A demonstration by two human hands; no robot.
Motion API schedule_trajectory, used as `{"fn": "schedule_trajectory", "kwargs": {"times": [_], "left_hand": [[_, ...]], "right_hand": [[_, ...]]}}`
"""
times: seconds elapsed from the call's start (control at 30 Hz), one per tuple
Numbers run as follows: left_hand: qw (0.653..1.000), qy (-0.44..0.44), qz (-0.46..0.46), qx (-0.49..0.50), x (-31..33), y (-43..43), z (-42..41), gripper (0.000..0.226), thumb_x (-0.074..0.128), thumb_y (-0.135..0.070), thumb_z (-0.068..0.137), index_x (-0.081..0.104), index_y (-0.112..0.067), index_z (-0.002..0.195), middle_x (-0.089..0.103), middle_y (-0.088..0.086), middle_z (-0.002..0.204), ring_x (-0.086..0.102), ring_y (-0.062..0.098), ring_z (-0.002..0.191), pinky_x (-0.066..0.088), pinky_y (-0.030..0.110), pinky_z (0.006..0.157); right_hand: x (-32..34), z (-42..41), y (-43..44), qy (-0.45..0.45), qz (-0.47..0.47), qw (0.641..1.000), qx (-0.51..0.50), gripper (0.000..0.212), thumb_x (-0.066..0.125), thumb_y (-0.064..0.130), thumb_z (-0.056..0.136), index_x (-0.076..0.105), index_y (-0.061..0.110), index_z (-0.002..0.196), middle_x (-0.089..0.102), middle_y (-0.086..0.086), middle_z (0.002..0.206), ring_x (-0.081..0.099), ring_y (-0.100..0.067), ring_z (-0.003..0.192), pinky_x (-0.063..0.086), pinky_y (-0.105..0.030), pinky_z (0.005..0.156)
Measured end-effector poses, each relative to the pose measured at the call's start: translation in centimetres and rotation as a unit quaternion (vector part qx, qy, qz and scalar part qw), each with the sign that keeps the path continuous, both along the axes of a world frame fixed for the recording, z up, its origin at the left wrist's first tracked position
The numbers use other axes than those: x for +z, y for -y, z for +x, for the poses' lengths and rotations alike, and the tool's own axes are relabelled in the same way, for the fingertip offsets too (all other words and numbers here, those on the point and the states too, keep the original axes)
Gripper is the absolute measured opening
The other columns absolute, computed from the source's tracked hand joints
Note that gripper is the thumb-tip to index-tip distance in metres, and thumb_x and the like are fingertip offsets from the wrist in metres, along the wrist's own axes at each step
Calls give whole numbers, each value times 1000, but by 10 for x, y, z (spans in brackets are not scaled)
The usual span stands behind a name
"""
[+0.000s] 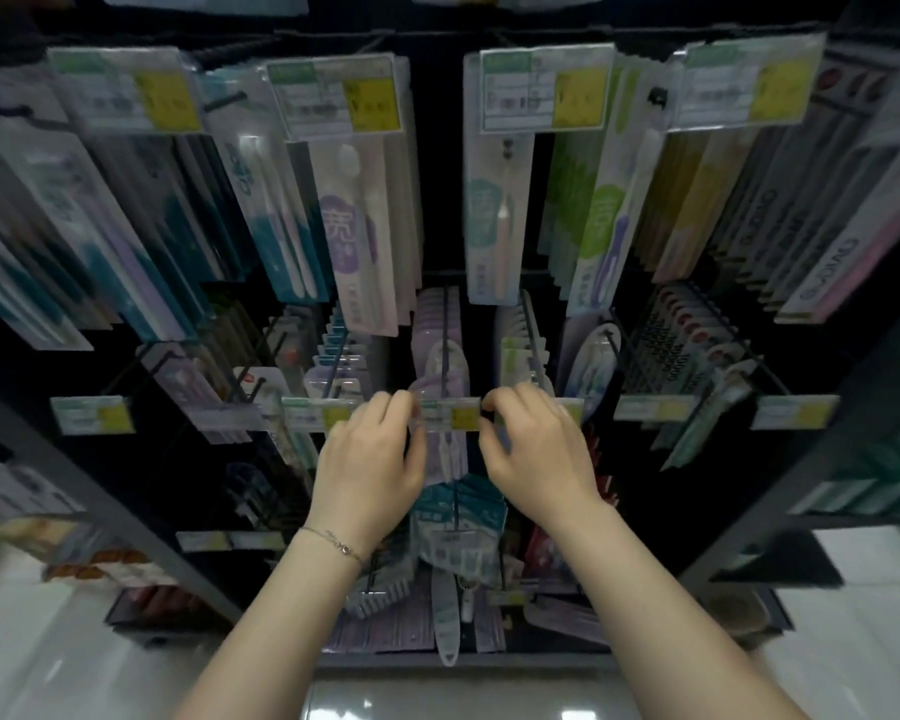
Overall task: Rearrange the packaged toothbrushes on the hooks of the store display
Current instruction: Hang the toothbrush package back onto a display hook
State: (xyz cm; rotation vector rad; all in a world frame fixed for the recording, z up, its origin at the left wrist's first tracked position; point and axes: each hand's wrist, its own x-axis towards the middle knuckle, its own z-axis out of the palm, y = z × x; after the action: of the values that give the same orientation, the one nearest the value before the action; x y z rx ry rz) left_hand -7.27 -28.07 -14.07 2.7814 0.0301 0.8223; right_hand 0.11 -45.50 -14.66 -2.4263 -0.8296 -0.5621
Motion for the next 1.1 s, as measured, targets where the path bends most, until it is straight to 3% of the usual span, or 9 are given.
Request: {"fn": "schedule_trajectory", "kwargs": {"times": [0.13,0.43,0.6,0.73,0.87,0.97,1.1], "left_hand": [[1000,-17,-10,9,-26,5,-11,9,58,-23,95,55,-16,93,48,-3,77,49,18,62,45,36,52],[996,-82,-23,36,-74,4,-14,14,60,-23,92,53,-16,83,46,-3,73,48,20,61,43,36,49],[987,-130,-66,61,-94,-2,3,12,59,-25,92,55,-14,97,52,0,83,56,25,73,49,40,55],[967,-169,-175,77,-103,-7,22,37,59,-28,95,47,-13,127,56,6,117,60,27,100,53,40,71],[935,-172,-301,68,-105,-15,47,66,66,-33,93,31,-17,146,40,4,147,54,21,124,50,42,100],[902,-156,-398,62,-101,-20,63,73,77,-31,85,33,-26,144,46,-1,143,57,15,120,51,43,101],[864,-173,-469,54,-101,-28,86,75,89,-34,65,46,-40,126,57,-8,128,58,14,118,52,43,99]], "right_hand": [[-21,-15,9,-9,0,1000,-10,8,58,21,91,60,14,93,56,-2,85,56,-23,79,48,-36,65],[-76,-16,0,-84,-91,992,-8,12,57,24,89,61,13,92,57,-3,88,58,-26,82,47,-37,67],[-92,1,-10,-162,-99,982,-13,22,54,26,94,60,12,109,59,-7,104,58,-28,95,47,-37,74],[-96,22,-23,-266,-27,963,-29,34,51,21,97,50,13,131,53,-8,126,57,-30,110,52,-42,84],[-101,46,-34,-315,36,948,-35,43,46,7,95,43,11,137,52,-10,127,53,-31,115,48,-43,94],[-107,61,-41,-330,37,942,-51,52,44,5,95,36,20,144,49,-5,127,53,-30,115,46,-45,98],[-104,76,-49,-327,44,942,-63,62,51,12,95,27,17,151,38,-4,145,39,-22,134,32,-37,112]]}}
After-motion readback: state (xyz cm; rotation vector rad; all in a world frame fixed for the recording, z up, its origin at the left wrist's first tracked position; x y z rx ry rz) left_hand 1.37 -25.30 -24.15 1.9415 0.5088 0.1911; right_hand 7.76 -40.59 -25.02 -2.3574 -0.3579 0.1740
